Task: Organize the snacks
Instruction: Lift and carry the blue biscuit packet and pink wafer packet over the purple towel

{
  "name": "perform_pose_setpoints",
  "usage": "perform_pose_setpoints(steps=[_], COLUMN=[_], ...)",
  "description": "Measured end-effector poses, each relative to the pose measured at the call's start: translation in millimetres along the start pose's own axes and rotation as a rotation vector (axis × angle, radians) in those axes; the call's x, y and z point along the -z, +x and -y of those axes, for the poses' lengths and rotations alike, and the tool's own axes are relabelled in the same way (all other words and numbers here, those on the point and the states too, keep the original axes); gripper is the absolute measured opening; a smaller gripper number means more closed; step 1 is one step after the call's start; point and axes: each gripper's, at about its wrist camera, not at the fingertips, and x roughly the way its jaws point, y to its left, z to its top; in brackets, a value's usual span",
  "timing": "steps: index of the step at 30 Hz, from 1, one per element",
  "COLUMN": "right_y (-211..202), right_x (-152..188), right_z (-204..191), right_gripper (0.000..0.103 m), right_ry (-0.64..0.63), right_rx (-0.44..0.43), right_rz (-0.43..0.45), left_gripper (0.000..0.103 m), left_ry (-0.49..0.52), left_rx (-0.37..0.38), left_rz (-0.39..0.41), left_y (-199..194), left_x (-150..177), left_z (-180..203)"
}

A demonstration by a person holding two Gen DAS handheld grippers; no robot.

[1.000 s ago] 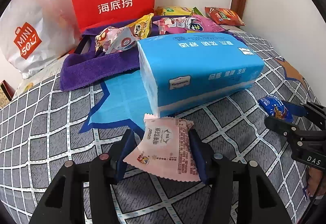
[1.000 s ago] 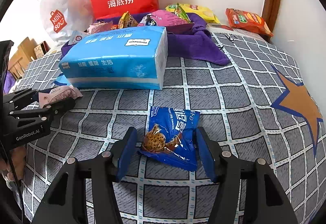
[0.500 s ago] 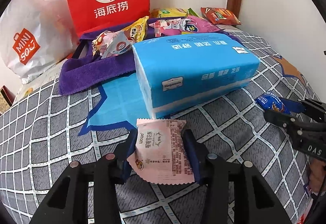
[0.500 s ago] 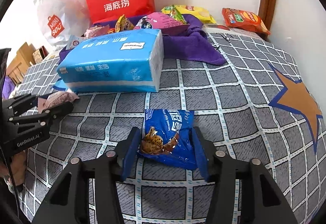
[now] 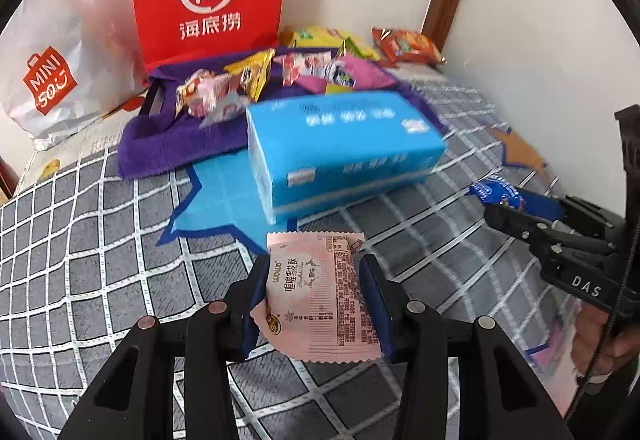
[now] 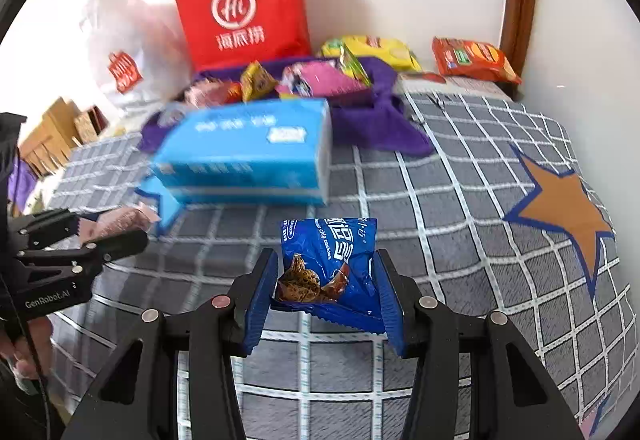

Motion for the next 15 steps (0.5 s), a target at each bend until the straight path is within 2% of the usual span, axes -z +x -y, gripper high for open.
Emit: perform_pose_setpoints(steps=[15], right_y=[-45], right_x=[-77], right_z=[-17], right_gripper=[0.048], right_ry=[-0.036], right_rx=[-0.001], right_rz=[0.112], left_gripper=[0.043], left_ry=[-0.027], left_rx=[0.008], left_rz=[0.108], left_y=[-57], left_x=[-70], left_z=[0])
